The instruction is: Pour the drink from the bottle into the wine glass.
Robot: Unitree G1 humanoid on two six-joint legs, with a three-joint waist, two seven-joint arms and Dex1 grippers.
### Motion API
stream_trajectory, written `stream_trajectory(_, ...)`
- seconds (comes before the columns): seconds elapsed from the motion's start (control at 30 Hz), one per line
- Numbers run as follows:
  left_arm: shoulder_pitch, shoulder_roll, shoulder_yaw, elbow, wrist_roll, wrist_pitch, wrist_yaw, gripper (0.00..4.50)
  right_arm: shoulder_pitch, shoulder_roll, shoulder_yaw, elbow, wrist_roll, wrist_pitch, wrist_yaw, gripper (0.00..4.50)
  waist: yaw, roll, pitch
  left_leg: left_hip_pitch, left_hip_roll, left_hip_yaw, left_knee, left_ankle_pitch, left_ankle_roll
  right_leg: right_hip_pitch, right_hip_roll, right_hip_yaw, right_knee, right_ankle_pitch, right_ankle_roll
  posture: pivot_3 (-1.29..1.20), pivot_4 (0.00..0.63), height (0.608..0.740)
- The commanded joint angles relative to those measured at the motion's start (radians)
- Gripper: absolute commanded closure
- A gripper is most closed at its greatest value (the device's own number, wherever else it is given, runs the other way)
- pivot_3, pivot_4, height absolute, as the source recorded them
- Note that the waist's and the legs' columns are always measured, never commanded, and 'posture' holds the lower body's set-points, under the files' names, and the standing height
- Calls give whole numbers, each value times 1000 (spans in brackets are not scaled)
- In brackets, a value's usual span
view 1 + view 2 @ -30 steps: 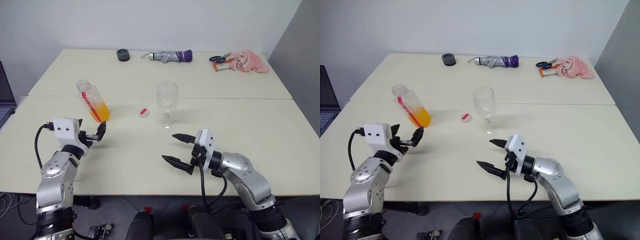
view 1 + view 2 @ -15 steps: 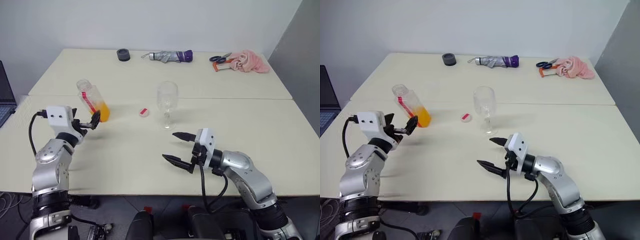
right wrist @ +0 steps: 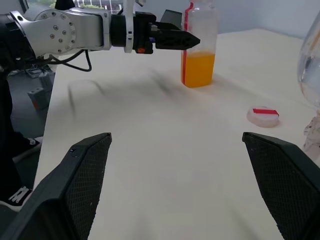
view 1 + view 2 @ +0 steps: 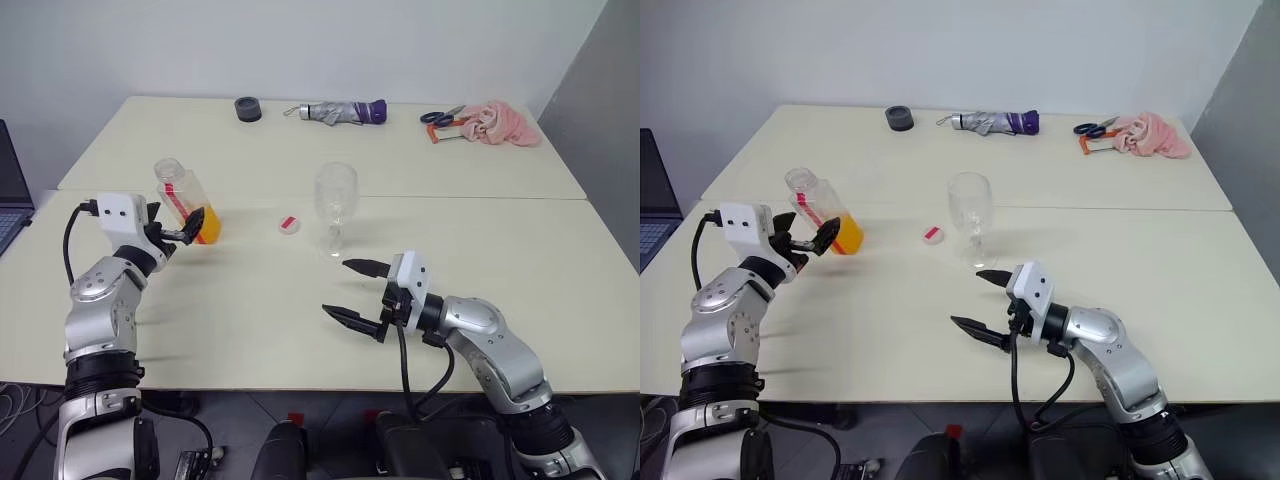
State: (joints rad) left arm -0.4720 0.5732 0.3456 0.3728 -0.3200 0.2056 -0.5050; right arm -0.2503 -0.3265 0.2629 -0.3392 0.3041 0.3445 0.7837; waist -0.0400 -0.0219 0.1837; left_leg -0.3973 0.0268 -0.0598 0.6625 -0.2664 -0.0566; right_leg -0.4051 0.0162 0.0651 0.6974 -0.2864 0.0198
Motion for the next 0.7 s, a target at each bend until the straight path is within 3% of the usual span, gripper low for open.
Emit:
stream_trajectory(0.03,-37,21,-2,15,10,-34,-12,0,-27,8,-16,-64,47,2,7,35,0,0,0,0,0,0,0,0,0,0,0,0,0,0,0,0,150,740)
stream_trajectory(0.3,-80,14,-8,72,8,-49,-26,0,-100,3,-26,-33,57,17,2,35,0,0,0,0,0,0,0,0,0,0,0,0,0,0,0,0,150,740)
stream_trajectory(0.4,-85,14,-7,81,9,-56,-28,616,-82,-1,-17,-49,51,12,-2,0,1,0,0,-1,0,-1,0,0,0,0,0,-1,0,0,0,0,150,740)
stream_trajectory(0.63,-101,16,-6,108,7,-69,-36,2644,-67,-3,-8,-52,37,-4,-4,0,1,0,0,-1,0,-1,0,0,0,0,0,-1,0,0,0,0,150,740)
stream_trajectory(0.7,-104,17,-6,113,7,-71,-39,2813,-67,-3,-8,-50,34,-8,-6,0,1,0,0,-1,0,-1,0,0,0,0,0,-1,0,0,0,0,150,740)
